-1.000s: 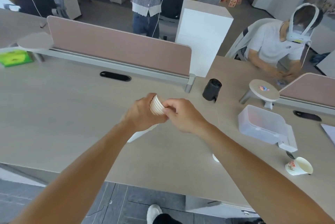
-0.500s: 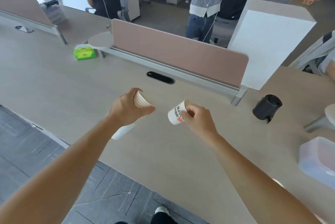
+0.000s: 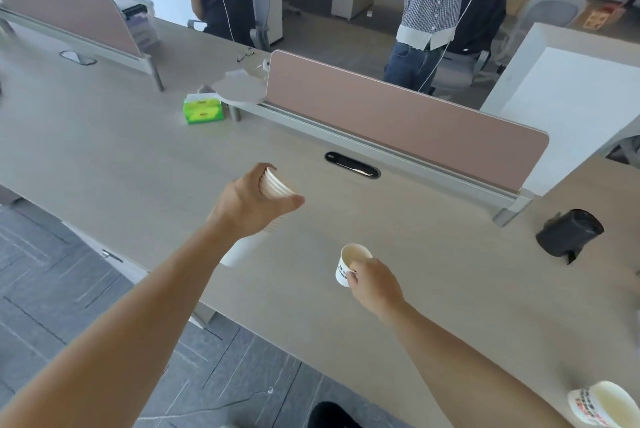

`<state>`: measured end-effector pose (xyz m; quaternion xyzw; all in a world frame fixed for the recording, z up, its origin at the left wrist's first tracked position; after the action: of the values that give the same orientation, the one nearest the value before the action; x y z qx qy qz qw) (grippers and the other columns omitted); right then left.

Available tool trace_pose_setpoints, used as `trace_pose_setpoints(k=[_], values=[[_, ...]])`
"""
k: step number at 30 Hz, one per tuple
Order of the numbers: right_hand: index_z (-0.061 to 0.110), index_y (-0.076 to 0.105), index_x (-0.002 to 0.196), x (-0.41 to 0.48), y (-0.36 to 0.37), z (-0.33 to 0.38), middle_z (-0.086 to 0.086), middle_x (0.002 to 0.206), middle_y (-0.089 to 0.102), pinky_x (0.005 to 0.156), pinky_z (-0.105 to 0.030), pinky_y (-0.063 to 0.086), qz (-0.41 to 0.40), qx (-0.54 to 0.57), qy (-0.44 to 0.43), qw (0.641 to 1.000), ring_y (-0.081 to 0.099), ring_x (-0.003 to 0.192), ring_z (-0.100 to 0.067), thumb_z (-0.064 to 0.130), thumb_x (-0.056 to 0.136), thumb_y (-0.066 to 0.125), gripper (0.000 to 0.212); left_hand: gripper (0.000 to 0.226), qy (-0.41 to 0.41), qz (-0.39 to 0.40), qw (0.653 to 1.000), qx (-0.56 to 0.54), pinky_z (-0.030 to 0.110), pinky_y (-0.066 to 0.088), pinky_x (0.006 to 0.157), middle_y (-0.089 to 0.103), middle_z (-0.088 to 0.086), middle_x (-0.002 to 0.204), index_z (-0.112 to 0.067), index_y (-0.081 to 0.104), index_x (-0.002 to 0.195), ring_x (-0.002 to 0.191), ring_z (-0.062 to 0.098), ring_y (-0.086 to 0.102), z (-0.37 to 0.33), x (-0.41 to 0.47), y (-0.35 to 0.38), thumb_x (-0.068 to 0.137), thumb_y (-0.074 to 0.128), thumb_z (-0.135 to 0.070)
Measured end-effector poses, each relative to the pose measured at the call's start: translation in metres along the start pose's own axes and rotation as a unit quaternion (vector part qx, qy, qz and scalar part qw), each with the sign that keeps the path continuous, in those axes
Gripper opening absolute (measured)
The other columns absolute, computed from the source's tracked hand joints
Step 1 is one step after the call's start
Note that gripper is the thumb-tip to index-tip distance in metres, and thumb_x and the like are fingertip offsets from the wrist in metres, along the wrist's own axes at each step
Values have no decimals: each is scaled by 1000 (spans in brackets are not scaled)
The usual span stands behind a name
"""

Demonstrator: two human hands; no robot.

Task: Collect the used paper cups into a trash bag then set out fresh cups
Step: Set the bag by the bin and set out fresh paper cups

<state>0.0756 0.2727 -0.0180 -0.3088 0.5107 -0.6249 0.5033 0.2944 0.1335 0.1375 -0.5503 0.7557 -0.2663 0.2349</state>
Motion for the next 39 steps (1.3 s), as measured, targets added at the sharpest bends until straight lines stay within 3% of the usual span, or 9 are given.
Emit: trace_pose_setpoints(k=[8, 14, 16, 22, 26, 28, 31, 35, 39], values=[[19, 39, 71, 10, 21, 29, 2, 87, 45, 63, -26, 36, 71, -81, 65, 992, 45, 88, -22, 16, 90, 52, 23, 76, 35, 26, 999, 2, 32, 51, 79, 61, -8, 105, -42, 51, 119, 96, 18, 58, 28, 31, -40, 53, 73, -72], [16, 32, 70, 13, 34, 41, -1, 76, 44, 44, -24, 19, 74, -126, 97, 984, 43, 73, -24, 3, 83, 48, 24, 72, 49, 47, 998, 1, 26, 43, 74, 60, -8, 106, -40, 51, 122, 93, 16, 56, 42, 39, -51, 60, 77, -67], [15, 33, 68, 16, 40, 46, 0, 71, 40, 46, -25, 25, 51, -120, 106, 986, 49, 72, -26, 3, 84, 47, 24, 73, 49, 50, 998, 6, 26, 42, 75, 60, -9, 107, -40, 50, 123, 94, 16, 56, 47, 42, -55, 60, 76, -68], [22, 61, 92, 23, 42, 58, 0, 98, 59, 72, -32, 41, 20, -177, 87, 980, 56, 99, -24, 34, 92, 54, 14, 75, 43, 60, 997, 32, 27, 39, 76, 57, -8, 109, -39, 49, 127, 97, 17, 53, 65, 47, -66, 63, 76, -66], [17, 40, 57, 44, -7, 91, -2, 64, 45, 58, -32, 34, -48, 48, 134, 989, 48, 70, -26, 40, 95, 47, 45, 74, 67, 80, 993, 46, 26, 40, 77, 57, -8, 106, -39, 50, 126, 96, 18, 52, 75, 45, -76, 62, 79, -62], [8, 55, 60, 62, -50, 131, -1, 58, 51, 58, -31, 36, -83, 210, 110, 968, 49, 62, -21, 51, 87, 51, 51, 75, 82, 77, 992, 54, 26, 44, 79, 56, -10, 106, -42, 50, 124, 97, 18, 55, 81, 43, -84, 58, 80, -62], [11, 75, 80, 75, -92, 222, -1, 81, 74, 68, -27, 47, 6, 381, 11, 924, 64, 74, -13, 53, 88, 58, 46, 80, 89, 65, 992, 56, 31, 51, 86, 58, -14, 107, -44, 49, 124, 100, 16, 58, 93, 41, -102, 52, 76, -68], [-9, 54, 74, 72, -93, 319, -5, 64, 43, 56, -28, 32, 113, 304, -115, 939, 40, 58, -10, 44, 85, 63, 56, 90, 90, 51, 992, 70, 35, 53, 86, 62, -14, 110, -42, 49, 125, 103, 15, 62, 113, 37, -134, 43, 65, -75], [11, 38, 55, 81, -84, 368, 3, 53, 31, 45, -26, 20, 88, 236, -164, 954, 24, 45, -8, 29, 89, 67, 48, 77, 70, 31, 995, 65, 36, 55, 79, 65, -14, 103, -39, 56, 114, 94, 15, 63, 141, 39, -170, 44, 64, -71]])
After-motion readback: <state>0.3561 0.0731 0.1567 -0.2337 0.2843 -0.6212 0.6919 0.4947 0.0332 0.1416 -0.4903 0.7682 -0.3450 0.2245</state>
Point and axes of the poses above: each hand's wrist, its own x-axis towards the middle knuckle, its own y-axis out of the palm, z = x × y, the point moved 4 cm from there along x, towards the middle knuckle
